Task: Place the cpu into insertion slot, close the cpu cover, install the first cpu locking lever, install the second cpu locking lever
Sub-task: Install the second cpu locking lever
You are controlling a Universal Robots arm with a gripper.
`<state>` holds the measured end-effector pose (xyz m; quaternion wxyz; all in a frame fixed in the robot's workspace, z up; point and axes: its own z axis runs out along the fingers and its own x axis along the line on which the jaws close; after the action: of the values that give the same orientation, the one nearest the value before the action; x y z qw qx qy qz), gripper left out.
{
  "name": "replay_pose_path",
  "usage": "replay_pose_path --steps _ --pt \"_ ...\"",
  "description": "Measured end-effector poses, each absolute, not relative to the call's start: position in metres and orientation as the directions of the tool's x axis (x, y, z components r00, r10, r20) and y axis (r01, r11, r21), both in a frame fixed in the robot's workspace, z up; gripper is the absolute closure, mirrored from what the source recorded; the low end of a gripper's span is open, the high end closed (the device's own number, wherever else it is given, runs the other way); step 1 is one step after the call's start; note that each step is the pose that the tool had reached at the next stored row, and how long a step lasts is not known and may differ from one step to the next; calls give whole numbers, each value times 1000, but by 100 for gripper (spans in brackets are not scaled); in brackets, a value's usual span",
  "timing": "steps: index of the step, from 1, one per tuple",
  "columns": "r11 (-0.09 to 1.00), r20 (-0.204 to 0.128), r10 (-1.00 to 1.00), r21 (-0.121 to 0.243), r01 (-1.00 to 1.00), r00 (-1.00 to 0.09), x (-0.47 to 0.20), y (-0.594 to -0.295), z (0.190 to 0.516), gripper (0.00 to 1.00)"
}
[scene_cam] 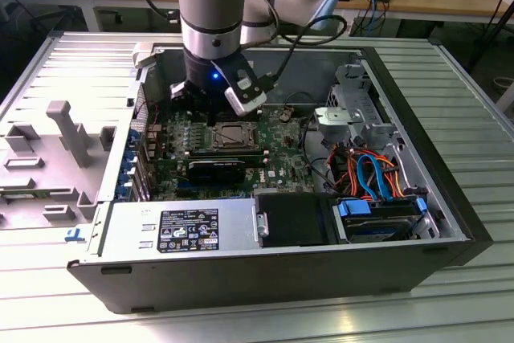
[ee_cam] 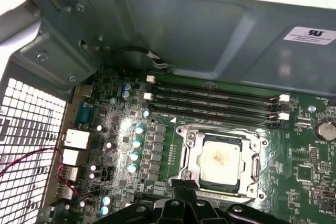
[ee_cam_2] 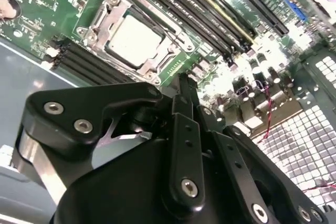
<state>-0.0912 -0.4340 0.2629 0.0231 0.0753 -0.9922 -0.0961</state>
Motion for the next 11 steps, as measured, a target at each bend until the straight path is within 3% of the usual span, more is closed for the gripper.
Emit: replay_pose_path --steps 4,11 --pt "970 55 -154 198 -140 -987 -78 -437 259 89" --pt "970 60 -154 198 -139 -986 -72 -453 251 89"
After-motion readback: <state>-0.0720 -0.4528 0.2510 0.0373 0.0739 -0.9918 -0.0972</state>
